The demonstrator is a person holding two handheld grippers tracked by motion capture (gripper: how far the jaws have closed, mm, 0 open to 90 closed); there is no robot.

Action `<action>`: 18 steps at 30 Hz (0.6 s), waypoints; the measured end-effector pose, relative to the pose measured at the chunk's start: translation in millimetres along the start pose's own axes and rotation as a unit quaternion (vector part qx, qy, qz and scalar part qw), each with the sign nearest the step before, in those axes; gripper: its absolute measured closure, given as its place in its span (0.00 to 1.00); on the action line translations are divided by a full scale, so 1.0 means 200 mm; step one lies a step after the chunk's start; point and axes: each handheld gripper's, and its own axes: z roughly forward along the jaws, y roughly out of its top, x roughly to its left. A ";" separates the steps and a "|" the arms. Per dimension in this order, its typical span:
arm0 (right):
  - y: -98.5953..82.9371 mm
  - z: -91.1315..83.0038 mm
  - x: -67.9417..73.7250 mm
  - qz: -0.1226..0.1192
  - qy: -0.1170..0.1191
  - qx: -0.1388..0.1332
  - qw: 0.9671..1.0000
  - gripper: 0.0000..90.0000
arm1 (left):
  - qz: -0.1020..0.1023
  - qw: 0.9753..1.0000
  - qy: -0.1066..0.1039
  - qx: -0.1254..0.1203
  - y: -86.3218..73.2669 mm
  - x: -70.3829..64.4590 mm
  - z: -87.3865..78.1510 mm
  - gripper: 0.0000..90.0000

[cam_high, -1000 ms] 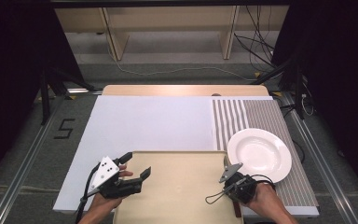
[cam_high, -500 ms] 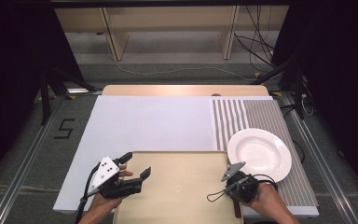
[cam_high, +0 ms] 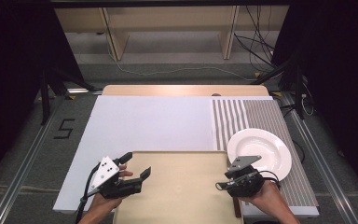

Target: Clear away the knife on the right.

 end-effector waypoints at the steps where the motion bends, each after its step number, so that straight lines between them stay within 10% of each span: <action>1: 0.00 0.00 0.00 0.004 0.000 -0.004 1.000 0.55 | 0.000 1.000 0.000 0.000 0.00 0.00 0.00 0.18; 18: 0.02 -0.06 -0.02 0.039 0.004 -0.072 0.997 0.19 | 0.001 1.000 0.000 0.000 0.00 0.00 0.00 0.18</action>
